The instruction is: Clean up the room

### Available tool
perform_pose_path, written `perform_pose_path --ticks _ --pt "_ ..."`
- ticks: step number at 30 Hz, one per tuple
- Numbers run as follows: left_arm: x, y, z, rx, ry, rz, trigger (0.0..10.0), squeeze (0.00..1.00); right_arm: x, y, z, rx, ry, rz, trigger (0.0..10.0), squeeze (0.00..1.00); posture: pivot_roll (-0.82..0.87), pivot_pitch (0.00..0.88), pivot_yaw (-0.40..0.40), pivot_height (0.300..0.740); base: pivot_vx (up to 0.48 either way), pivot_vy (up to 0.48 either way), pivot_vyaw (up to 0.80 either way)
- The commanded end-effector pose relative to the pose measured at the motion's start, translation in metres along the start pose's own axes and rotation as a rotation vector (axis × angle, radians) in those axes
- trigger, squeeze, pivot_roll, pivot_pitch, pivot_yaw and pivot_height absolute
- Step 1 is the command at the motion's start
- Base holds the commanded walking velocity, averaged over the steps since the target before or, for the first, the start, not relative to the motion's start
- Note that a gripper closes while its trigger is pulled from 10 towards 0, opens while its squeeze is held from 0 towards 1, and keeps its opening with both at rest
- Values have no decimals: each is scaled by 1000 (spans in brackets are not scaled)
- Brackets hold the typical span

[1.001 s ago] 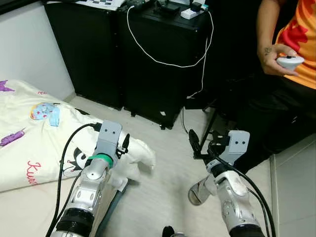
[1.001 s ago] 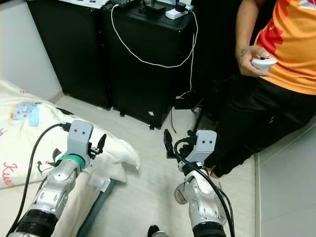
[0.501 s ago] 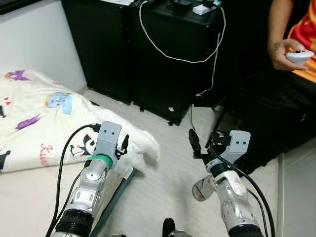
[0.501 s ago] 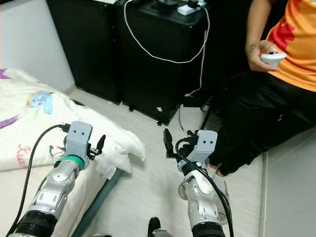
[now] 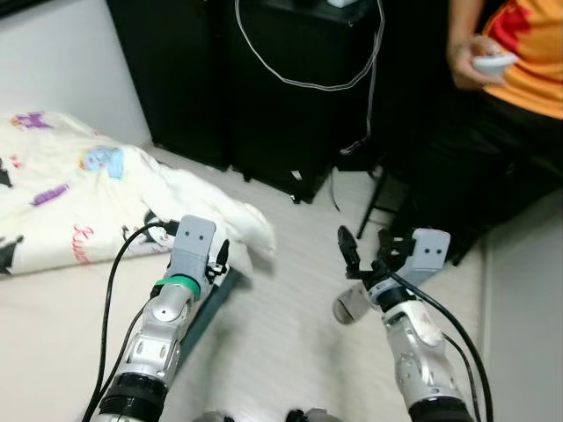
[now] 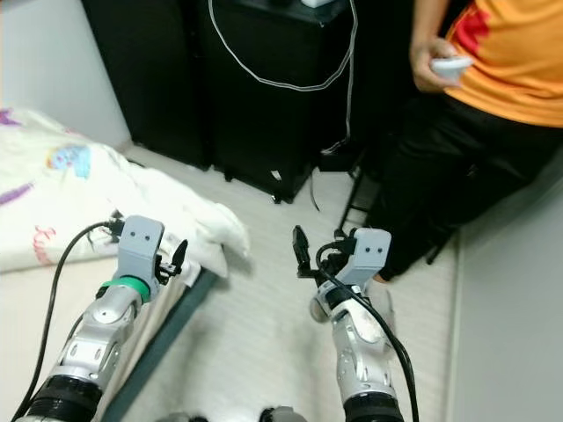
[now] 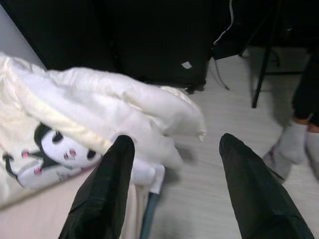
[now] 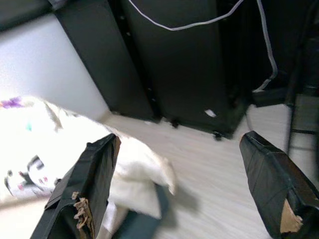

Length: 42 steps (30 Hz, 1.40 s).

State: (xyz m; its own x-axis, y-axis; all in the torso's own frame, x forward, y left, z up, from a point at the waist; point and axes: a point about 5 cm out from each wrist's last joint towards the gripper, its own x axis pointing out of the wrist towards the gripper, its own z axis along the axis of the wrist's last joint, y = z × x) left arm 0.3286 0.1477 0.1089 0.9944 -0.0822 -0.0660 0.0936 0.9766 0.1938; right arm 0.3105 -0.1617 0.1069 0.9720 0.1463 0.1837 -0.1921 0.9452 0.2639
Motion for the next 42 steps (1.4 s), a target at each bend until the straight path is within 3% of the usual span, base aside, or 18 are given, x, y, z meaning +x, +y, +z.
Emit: perform_pose_path --ticks 1,11,20,24,32,40,42 --pt "-5 4 -13 2 49 8 10000 0 -4 4 -9 25 28 -1 10000 0 76 91 -5 740 -431 0 0" --pt "-5 4 -13 -13 49 10 10000 0 -4 4 -10 6 41 10 10000 0 76 91 -5 740 -388 0 0" --pt "-6 1 -16 -1 88 -10 10000 0 -6 2 -15 6 65 1 10000 0 76 91 -5 740 0 0 784" --pt "-7 0 -21 11 116 -17 10000 0 -12 -1 -28 -7 121 -14 10000 0 80 85 -2 740 0 0 788" --pt "-8 2 -29 16 156 -12 10000 0 -20 7 -47 0 186 -3 10000 0 76 68 4 740 0 0 773" --pt "-14 2 -45 85 149 -36 10000 0 -25 -2 -62 -26 250 -68 10000 0 66 38 12 740 0 0 748" --pt "-20 -1 -55 134 159 -81 10000 0 -29 -6 -69 -50 290 -91 10000 0 59 20 5 740 0 0 725"
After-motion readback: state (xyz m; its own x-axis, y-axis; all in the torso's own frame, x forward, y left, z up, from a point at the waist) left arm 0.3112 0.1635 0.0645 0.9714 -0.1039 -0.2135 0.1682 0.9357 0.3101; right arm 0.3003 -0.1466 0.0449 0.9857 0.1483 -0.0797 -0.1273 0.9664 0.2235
